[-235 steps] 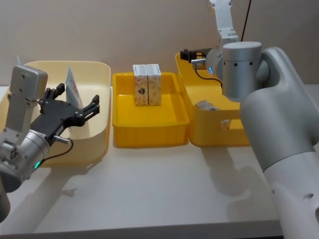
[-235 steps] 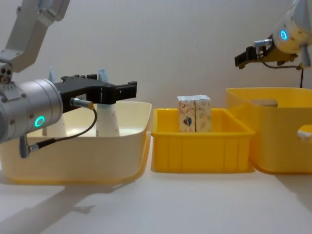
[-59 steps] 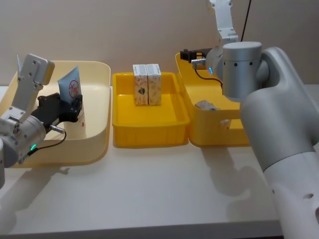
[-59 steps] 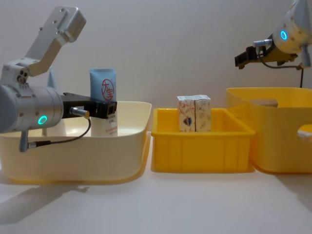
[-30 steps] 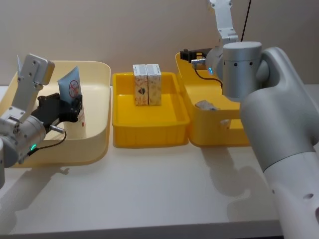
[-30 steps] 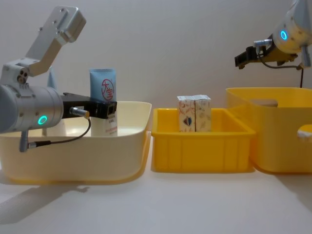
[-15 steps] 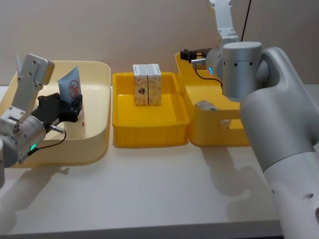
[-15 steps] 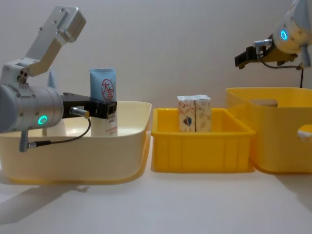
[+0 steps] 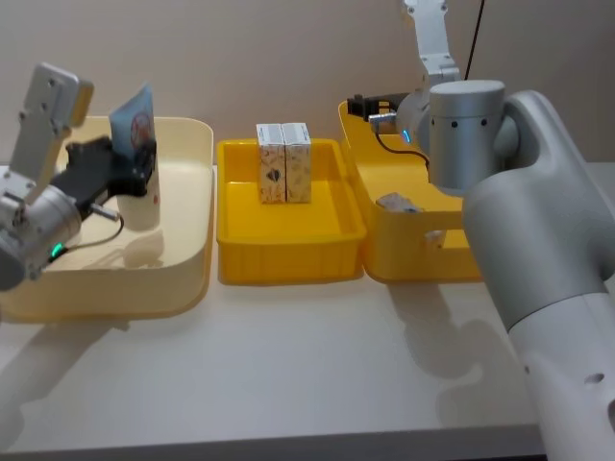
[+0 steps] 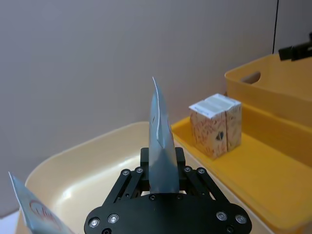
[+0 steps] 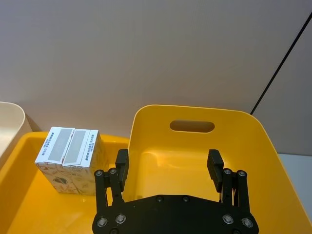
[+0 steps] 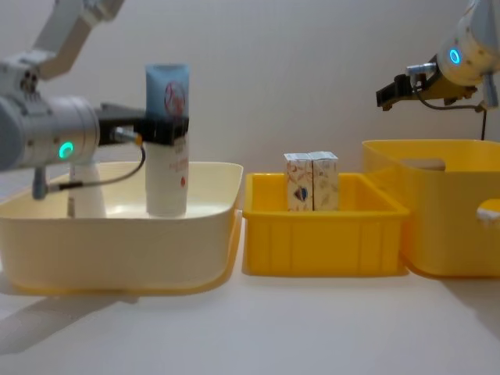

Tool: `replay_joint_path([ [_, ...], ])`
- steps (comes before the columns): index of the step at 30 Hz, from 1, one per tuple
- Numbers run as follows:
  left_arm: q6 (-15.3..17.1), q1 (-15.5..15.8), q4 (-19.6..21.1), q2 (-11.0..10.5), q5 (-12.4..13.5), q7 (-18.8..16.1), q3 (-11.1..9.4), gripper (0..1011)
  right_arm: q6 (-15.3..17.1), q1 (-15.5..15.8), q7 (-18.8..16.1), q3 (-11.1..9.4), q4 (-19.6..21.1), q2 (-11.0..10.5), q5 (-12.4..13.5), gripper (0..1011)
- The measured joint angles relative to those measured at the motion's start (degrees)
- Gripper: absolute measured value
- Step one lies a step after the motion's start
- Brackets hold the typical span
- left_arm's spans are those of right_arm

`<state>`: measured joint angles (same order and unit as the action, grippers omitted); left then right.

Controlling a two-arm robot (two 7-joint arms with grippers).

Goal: Bimanual collaborative sorting of washing and personal care products

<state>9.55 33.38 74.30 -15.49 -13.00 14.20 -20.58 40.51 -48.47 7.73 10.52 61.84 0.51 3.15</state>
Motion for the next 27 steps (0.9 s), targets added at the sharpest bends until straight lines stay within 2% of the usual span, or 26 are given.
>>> replay_joint_path([
  [11, -3.1, 4.8, -0.8, 0.6, -0.7, 3.9, 0.5, 274, 0.0, 0.0, 0.0, 0.0, 0.0, 0.0, 0.0, 1001],
  [20, -5.9, 10.9, -7.0, 2.2, -2.8, 8.7, 0.6, 274, -1.0, -0.7, -1.7, 0.9, -0.9, -0.2, -0.3, 1001],
  [27, -8.4, 15.9, -14.9, 3.9, -4.3, 12.2, 0.4, 273, -4.3, -1.0, -5.3, 2.9, -0.9, -0.9, -0.7, 1001],
])
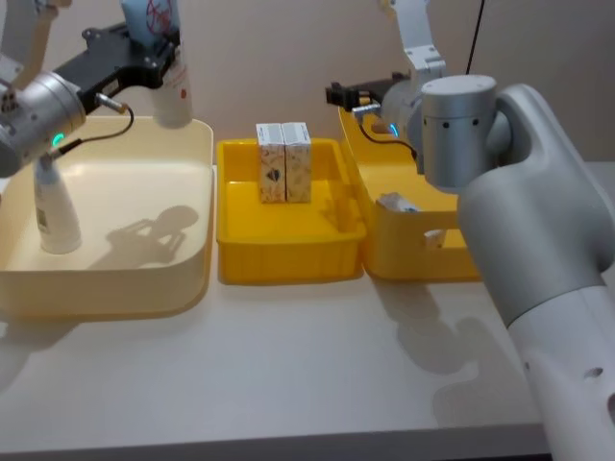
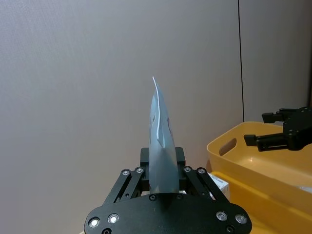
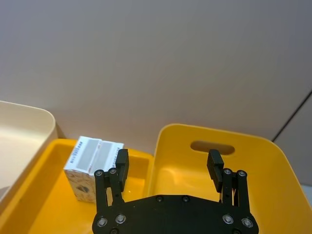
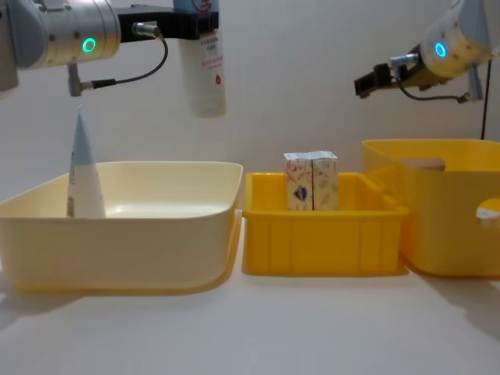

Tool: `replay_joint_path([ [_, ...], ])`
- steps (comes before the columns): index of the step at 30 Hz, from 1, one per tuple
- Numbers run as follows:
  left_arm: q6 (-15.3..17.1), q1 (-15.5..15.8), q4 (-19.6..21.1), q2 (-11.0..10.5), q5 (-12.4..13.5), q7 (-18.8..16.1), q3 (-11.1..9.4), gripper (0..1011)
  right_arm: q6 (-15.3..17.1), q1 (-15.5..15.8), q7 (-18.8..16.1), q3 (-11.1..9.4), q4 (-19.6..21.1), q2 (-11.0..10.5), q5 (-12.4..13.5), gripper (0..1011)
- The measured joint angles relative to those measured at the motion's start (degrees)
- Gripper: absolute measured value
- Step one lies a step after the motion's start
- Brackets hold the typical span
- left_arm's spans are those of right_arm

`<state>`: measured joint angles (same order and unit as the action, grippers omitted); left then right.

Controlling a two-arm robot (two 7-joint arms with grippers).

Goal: Bimanual collaborative sorting of washing and personal care products

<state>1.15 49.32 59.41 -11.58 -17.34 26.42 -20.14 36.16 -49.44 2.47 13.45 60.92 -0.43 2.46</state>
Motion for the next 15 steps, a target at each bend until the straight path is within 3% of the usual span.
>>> replay_joint_path([
  [15, -5.1, 9.1, -17.2, 3.7, -2.4, 5.5, 0.2, 274, -10.4, 0.4, -8.1, 3.9, 1.4, -1.8, -0.7, 1001],
])
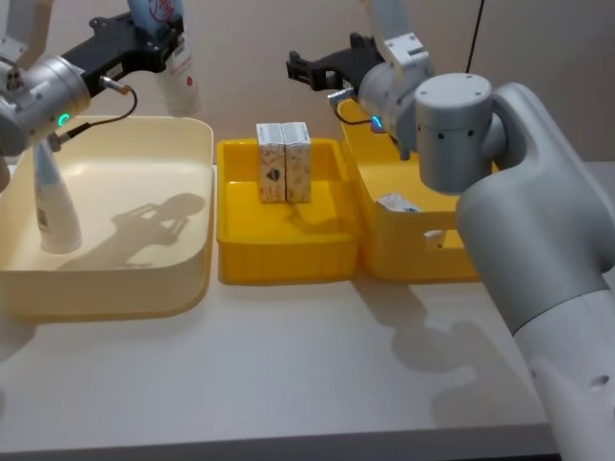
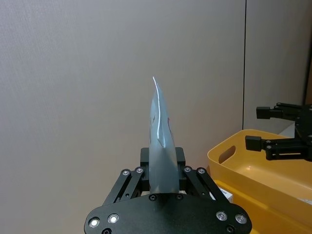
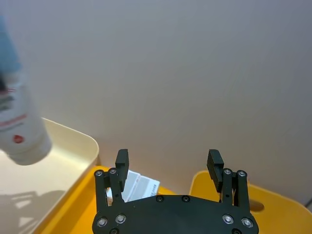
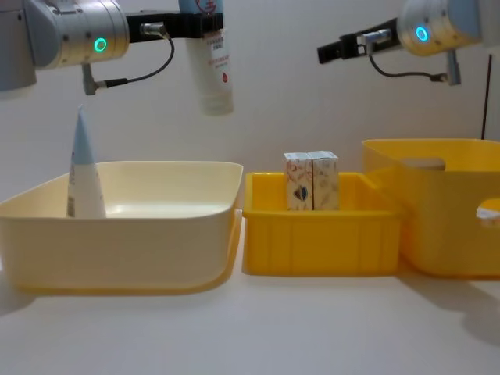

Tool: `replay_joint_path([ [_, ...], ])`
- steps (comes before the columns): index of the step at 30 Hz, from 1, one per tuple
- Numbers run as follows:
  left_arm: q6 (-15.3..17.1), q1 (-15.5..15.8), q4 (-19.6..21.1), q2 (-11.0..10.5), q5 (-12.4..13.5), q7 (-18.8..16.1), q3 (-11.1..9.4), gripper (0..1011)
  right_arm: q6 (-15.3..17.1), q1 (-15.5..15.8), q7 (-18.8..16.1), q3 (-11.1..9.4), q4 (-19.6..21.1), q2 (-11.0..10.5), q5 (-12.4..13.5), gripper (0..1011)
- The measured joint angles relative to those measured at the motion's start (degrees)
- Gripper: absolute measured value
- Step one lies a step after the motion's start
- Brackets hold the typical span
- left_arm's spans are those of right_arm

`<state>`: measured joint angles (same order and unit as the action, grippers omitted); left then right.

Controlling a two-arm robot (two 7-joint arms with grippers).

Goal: Bimanual collaborative sorting of washing and personal care products

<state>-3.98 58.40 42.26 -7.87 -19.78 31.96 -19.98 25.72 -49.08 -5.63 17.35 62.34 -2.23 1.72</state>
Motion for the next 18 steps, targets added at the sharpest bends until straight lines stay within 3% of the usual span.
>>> replay_joint_path([
  [6, -1.8, 2.9, -5.8, 1.4, -0.3, 1.8, 0.1, 273, -3.6, 0.0, -3.1, 1.2, -0.1, -0.8, -0.5, 1001],
  [11, -2.5, 4.6, -8.7, 2.1, -0.3, 2.8, 0.0, 273, -3.6, -0.4, -5.2, 2.3, -0.4, -1.4, -1.0, 1001],
  [18, -2.4, 5.3, -9.2, 2.4, 0.4, 3.4, -0.5, 273, -2.1, -1.7, -9.9, 4.3, -1.3, -2.7, -1.6, 1001],
])
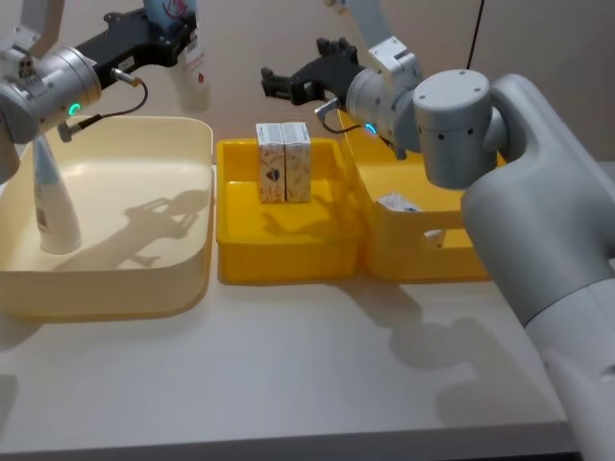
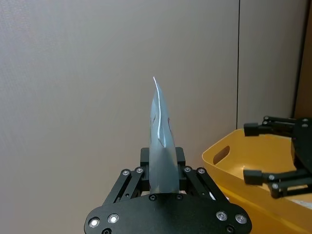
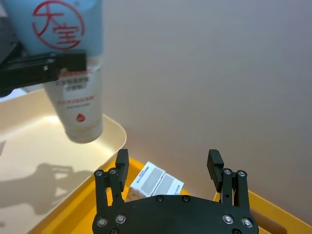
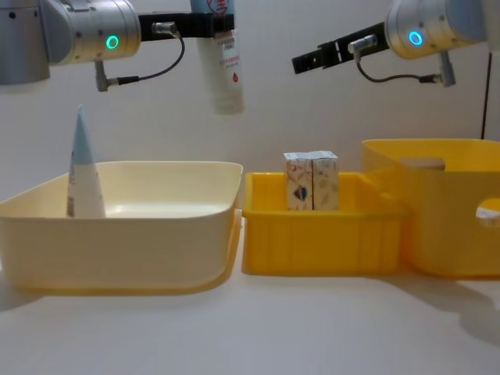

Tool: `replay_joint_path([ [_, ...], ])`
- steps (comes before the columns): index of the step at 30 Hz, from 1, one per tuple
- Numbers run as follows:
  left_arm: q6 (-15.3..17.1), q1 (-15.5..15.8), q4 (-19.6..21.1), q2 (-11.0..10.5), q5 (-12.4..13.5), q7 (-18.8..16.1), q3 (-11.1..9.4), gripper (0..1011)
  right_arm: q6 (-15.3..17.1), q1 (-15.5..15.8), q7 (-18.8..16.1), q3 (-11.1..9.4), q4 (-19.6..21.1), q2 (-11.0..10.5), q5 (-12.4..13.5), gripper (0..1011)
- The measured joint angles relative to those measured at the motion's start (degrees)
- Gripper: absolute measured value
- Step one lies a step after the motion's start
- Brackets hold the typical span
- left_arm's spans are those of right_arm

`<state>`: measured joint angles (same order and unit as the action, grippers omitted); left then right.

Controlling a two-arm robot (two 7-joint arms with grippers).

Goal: Bimanual collaborative sorting of washing and personal care products

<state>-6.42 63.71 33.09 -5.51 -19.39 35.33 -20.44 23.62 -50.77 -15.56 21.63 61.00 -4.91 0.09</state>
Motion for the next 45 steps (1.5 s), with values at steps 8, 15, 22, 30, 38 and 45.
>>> replay_joint_path([
  [8, 1.1, -0.2, 2.9, -0.1, 1.0, 0.2, -1.0, 273, 2.2, -1.9, -7.4, 2.7, -1.1, -1.6, -0.2, 1001],
  [15, 2.4, -1.1, 6.1, -0.5, 1.6, 0.2, -1.8, 274, 2.8, -2.9, -13.4, 4.1, -1.2, -2.9, 1.1, 1001],
  [22, 3.6, -2.3, 9.0, -1.1, 1.8, 0.1, -2.4, 272, 2.5, -2.8, -16.3, 3.8, 0.4, -3.6, 2.8, 1001],
  [30, 4.8, -3.9, 11.8, -1.9, 1.6, -0.4, -2.7, 273, 2.1, -1.5, -16.3, 2.4, 3.1, -3.7, 4.5, 1001],
  [38, 5.9, -5.4, 14.3, -2.6, 1.1, -0.9, -2.9, 273, 2.3, -0.6, -15.2, 1.8, 4.4, -3.3, 5.4, 1001],
  [45, 6.6, -6.2, 15.8, -3.1, 0.8, -1.3, -3.1, 274, 4.0, -0.6, -15.2, 2.1, 4.3, -2.8, 6.2, 1001],
])
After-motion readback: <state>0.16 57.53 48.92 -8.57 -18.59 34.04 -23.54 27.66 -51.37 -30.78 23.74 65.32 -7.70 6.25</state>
